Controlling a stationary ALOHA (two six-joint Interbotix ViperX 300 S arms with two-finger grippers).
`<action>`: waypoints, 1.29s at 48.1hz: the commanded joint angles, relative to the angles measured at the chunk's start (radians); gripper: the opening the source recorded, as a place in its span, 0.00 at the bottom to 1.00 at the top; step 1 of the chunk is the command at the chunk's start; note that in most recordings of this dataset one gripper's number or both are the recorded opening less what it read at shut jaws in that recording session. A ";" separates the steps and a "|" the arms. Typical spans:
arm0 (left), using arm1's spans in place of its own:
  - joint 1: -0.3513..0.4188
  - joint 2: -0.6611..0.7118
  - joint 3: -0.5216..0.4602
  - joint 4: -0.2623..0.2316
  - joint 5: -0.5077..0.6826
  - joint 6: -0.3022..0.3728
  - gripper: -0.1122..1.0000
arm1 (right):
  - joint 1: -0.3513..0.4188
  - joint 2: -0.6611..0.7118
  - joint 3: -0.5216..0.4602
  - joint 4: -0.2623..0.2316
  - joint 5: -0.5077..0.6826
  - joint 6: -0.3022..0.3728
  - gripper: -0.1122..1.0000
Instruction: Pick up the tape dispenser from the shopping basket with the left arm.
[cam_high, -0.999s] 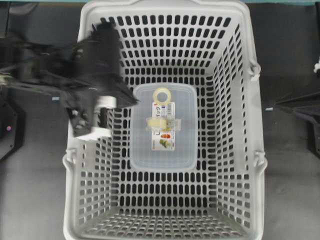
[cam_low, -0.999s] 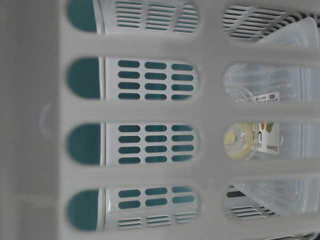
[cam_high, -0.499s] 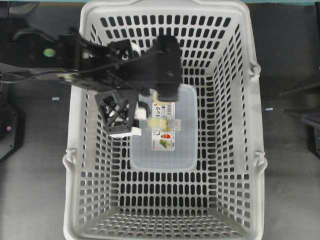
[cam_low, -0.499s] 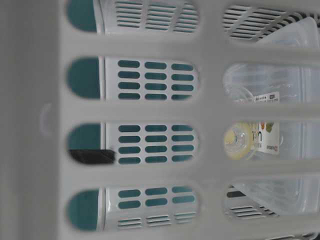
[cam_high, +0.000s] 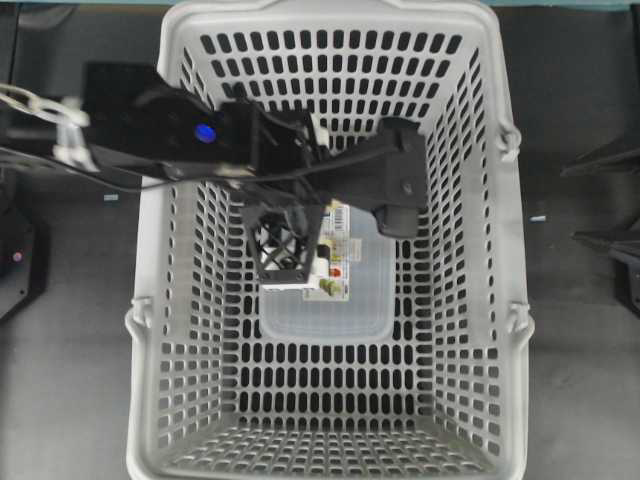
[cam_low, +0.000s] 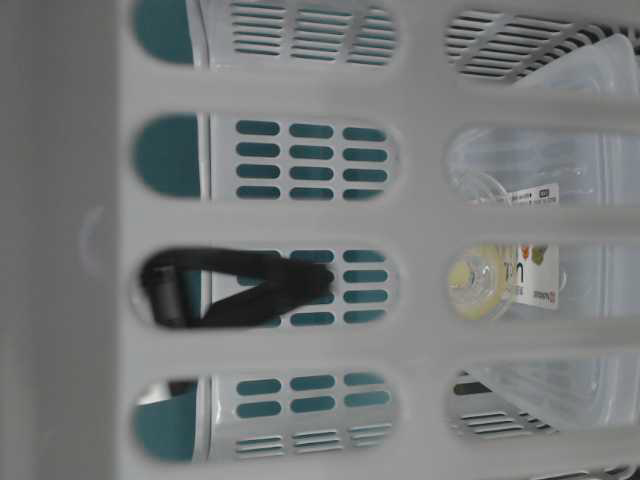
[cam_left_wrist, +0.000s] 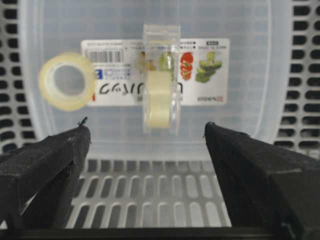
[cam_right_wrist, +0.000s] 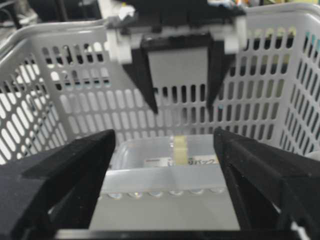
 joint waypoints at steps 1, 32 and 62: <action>-0.006 0.012 -0.009 0.003 -0.002 0.005 0.91 | 0.002 0.006 -0.020 0.003 -0.009 0.000 0.78; -0.018 0.094 0.077 0.003 -0.121 0.015 0.91 | 0.003 0.000 -0.012 0.003 -0.009 0.000 0.78; -0.020 0.061 0.110 0.005 -0.143 0.052 0.37 | 0.002 -0.002 -0.005 0.003 -0.009 0.000 0.78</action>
